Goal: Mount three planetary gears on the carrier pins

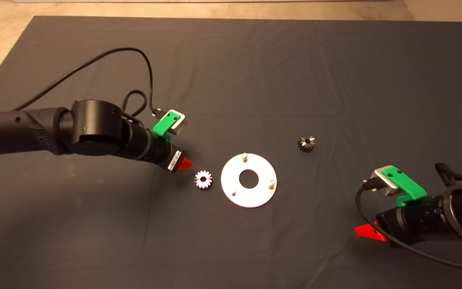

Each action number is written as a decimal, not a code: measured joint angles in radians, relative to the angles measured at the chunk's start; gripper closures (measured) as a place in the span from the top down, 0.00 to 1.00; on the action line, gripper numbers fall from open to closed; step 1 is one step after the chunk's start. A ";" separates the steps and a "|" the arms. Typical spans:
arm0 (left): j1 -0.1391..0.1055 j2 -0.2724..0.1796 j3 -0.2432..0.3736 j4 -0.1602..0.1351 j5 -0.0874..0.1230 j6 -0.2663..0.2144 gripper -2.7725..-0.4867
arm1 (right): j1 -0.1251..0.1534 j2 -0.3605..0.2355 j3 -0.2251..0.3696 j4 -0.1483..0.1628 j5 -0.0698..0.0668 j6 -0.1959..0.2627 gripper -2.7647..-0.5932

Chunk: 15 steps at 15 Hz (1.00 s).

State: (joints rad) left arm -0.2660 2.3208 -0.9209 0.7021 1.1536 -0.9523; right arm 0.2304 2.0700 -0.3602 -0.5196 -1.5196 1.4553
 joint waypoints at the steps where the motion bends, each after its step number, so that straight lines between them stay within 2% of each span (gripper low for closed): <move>1: 0.000 0.000 -0.007 0.003 -0.001 0.000 0.69 | 0.000 0.000 0.000 0.000 0.000 0.000 0.67; 3: 0.000 0.000 -0.022 0.019 -0.003 0.001 0.69 | 0.000 0.000 0.000 0.000 0.000 0.000 0.67; 8: 0.001 0.000 -0.027 0.023 -0.003 0.004 0.69 | 0.000 0.000 0.000 0.000 0.000 0.000 0.67; 12: 0.026 0.000 -0.026 0.025 -0.004 0.004 0.69 | 0.000 0.000 0.000 0.000 0.000 0.000 0.67; 15: 0.027 -0.001 -0.026 0.033 -0.004 0.004 0.69 | 0.000 0.000 0.000 0.000 0.000 0.000 0.67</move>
State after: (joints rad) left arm -0.2389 2.3197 -0.9468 0.7350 1.1491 -0.9485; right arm 0.2304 2.0696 -0.3602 -0.5196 -1.5196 1.4552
